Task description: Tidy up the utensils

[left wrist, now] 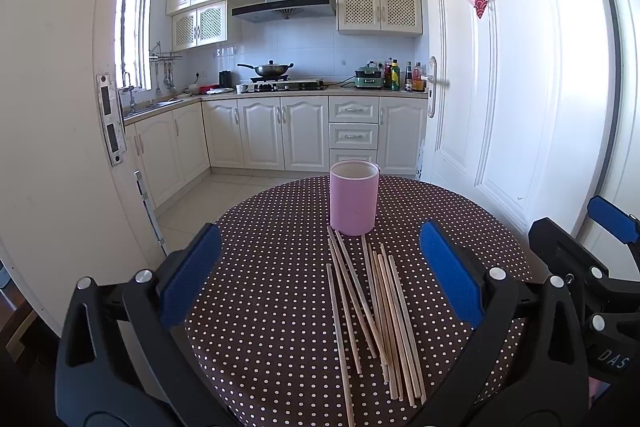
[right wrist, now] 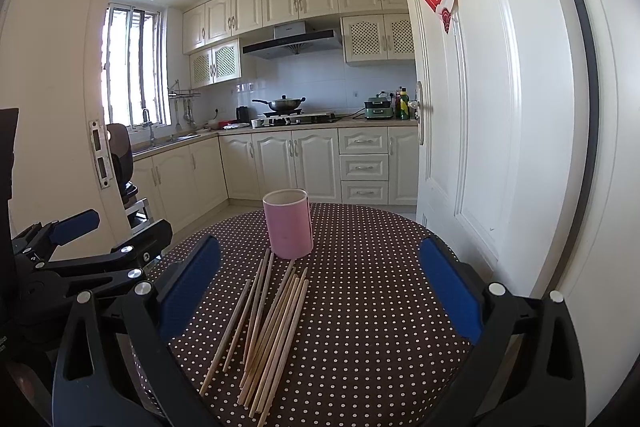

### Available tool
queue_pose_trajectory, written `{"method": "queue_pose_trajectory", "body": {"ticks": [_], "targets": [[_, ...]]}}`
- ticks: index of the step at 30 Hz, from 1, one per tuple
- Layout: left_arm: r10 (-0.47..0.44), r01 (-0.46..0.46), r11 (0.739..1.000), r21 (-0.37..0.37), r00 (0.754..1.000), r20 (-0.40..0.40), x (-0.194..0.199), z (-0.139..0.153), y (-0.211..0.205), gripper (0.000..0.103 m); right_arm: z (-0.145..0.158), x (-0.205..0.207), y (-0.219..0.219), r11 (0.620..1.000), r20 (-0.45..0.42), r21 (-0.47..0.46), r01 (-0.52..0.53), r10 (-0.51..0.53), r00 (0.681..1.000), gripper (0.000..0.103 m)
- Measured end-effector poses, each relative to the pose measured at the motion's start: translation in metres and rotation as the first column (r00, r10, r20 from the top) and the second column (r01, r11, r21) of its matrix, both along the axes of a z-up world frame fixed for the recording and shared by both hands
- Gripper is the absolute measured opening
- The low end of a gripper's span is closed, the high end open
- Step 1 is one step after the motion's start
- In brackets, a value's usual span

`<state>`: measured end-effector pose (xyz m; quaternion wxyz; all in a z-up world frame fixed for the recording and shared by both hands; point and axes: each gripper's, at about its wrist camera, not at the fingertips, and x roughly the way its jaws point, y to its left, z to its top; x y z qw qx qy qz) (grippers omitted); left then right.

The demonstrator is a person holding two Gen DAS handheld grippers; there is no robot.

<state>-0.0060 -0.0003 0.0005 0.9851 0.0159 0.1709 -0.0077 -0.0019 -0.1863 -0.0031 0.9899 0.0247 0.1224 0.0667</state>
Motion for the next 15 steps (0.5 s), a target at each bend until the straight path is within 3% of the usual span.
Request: {"method": "queue_pose_trajectory", "body": {"ticks": [15], "targets": [[-0.001,0.001,1.0,-0.014,1.0,-0.009,0.0034,-0.0028,0.0033,0.097,0.0006,0.0032,0.0028,1.0,-0.015,-0.009,-0.001,0.001,1.0,0.096]]}}
